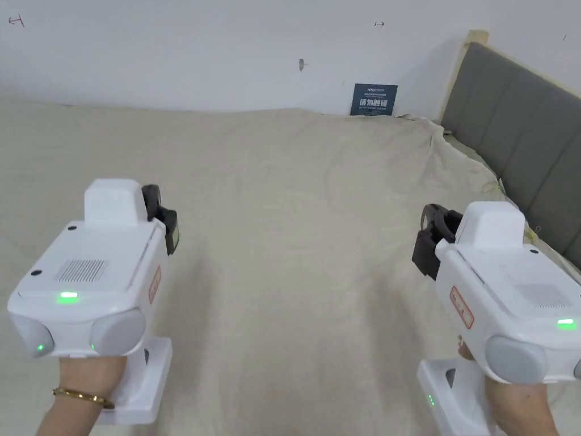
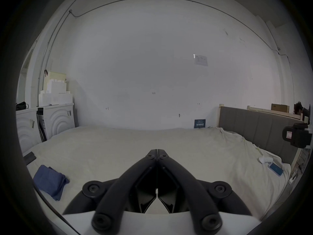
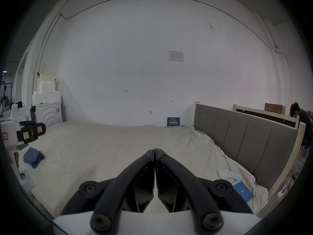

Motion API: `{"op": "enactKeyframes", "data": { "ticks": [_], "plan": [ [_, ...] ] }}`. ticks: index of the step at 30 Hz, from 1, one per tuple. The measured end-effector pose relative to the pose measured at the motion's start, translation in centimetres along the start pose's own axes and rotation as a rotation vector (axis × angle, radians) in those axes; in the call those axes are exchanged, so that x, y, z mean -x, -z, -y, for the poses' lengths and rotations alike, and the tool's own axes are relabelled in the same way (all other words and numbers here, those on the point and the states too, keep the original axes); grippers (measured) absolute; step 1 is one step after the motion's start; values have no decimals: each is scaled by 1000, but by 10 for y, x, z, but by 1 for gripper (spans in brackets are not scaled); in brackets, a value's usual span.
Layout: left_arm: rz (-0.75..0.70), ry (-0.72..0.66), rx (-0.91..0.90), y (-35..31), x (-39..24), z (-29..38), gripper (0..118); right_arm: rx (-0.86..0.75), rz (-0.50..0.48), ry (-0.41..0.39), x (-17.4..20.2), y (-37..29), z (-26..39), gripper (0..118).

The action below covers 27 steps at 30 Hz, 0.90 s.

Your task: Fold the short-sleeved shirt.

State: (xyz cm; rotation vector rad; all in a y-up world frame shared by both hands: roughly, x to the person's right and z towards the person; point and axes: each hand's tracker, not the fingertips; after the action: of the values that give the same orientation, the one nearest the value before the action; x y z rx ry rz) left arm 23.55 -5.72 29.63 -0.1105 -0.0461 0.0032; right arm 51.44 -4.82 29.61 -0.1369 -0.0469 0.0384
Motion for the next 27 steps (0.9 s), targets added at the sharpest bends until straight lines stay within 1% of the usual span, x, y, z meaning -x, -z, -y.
{"op": "enactKeyframes", "data": {
  "ticks": [4,8,16,17,18,22,27],
  "plan": [
    [-6,-11,26,-8,2,18,0,13,-4,8,-1,3,6,0],
    [-14,32,40,-18,0,32,0,35,-10,20,-1,5,7,0],
    [-33,27,67,-25,0,47,0,69,-17,33,-1,5,8,0],
    [-32,27,69,-25,0,48,0,73,-19,35,-19,-16,19,0],
    [-33,26,72,-25,-1,49,0,76,-21,36,-50,-53,37,0],
    [-36,22,87,-25,-2,53,0,79,-25,41,-55,-55,47,0],
    [-40,23,98,-25,-3,55,0,76,-29,44,-53,-55,44,0]
  ]
}}
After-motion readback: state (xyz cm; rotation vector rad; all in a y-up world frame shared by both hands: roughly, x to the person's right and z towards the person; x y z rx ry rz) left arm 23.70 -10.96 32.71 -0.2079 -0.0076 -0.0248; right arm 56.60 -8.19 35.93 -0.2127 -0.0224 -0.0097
